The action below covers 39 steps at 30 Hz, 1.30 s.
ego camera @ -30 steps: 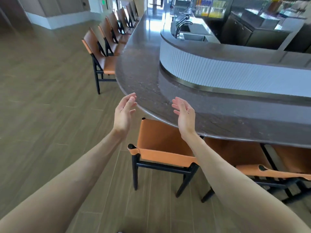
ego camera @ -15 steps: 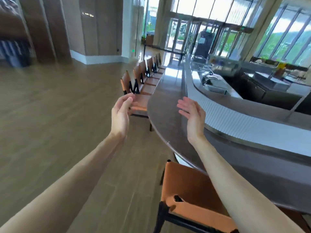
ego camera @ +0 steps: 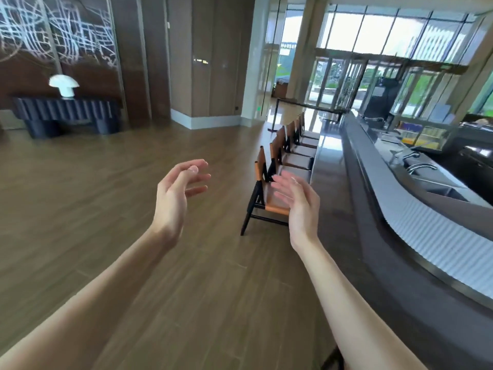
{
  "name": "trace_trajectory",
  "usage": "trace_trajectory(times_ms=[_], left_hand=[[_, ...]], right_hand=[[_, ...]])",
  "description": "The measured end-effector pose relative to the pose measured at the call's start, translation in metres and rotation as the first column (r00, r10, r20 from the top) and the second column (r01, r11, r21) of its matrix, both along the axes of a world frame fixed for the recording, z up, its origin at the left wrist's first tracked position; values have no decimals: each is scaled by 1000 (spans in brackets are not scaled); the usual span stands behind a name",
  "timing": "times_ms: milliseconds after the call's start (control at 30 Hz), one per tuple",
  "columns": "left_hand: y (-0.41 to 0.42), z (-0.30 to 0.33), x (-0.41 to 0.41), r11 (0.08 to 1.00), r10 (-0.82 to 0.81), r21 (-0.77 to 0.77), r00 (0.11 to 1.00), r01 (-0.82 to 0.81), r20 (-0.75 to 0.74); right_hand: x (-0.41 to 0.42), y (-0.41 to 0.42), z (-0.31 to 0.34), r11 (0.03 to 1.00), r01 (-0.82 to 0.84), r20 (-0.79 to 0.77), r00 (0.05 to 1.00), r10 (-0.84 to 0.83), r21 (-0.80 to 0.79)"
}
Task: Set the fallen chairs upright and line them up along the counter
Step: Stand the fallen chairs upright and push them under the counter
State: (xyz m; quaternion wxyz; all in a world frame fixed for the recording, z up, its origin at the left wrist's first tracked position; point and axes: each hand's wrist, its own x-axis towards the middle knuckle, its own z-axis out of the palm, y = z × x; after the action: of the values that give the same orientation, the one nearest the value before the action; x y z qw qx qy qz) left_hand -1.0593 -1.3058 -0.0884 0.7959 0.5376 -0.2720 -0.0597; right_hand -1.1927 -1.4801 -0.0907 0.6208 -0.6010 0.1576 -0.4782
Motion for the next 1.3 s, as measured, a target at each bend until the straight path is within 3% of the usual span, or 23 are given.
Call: trace_trajectory(times_ms=[133,300,533,767,1000,1300], left_hand=[[-24,-26,97,1000,-14,13,1000,14,12],[-71,-11,241,996,67,60,997,-68,22],[-150,16,411,995,-25,102,997,18,67],[-247,-45,581,977,-159,148,987,156,5],[-393,-55,766,966,-235,80,963,247,-130],[-601,-64,902,902,-380,168,915,399,-132]], right_hand=[[99,-39,-21,999,7,52,999,-9,31],[254,-89,-25,995,-19,98,995,9,100],[413,-152,-17,992,-23,51,999,16,128],[549,-242,-39,993,57,-54,997,-51,100],[689,-359,-43,973,207,-146,971,-192,100],[818,-530,-52,931,348,-145,932,-332,109]])
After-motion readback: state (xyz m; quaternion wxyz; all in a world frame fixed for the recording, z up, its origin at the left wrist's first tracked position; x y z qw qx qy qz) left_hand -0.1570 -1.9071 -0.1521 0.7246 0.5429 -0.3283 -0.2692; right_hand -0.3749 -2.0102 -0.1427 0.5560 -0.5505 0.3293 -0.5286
